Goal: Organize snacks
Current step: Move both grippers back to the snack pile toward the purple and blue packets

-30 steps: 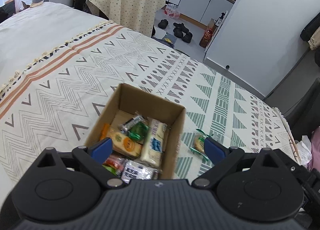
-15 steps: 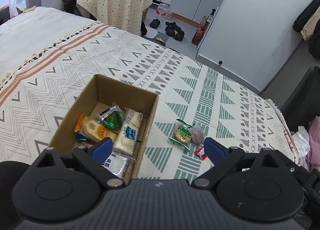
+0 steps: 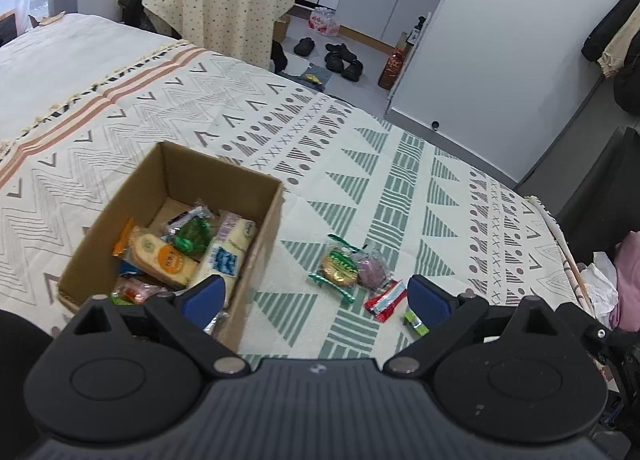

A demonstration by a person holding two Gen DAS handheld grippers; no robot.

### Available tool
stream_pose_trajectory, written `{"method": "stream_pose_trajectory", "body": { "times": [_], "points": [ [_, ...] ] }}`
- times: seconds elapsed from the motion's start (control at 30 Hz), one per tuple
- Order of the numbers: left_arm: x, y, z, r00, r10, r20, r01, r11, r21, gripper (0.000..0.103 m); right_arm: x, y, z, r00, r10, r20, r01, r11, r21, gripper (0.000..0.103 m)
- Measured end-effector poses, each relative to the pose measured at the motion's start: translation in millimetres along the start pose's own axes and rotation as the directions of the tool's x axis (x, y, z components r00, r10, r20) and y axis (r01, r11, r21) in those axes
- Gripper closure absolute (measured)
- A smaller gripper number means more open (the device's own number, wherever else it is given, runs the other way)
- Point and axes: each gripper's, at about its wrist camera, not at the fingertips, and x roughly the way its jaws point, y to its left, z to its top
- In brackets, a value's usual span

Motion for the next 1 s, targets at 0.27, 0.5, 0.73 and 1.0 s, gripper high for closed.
{"method": "stream_pose_trajectory", "body": {
  "times": [0.27,0.5,0.73,1.0],
  "points": [
    [32,-14,-3,0.999,-0.043,-0.034,0.043,0.999,0.009,0.009,14,-24,3,0.999,-0.024,-0.027,0.026,0.997,0.076,0.014],
    [64,-22,-3,0.995,-0.062,-0.081,0.063,0.998,0.020,0.021,34,-40,3,0.995,-0.074,-0.069,0.082,0.989,0.126,0.022],
    [98,-27,3,0.991,-0.068,-0.118,0.071,0.997,0.023,0.036,62,-50,2,0.987,-0.109,-0.118,0.125,0.981,0.145,0.031],
    [137,-36,7,0.984,-0.084,-0.155,0.089,0.995,0.031,0.038,92,-63,0,0.974,-0.140,-0.180,0.170,0.972,0.165,0.041]
  ]
}}
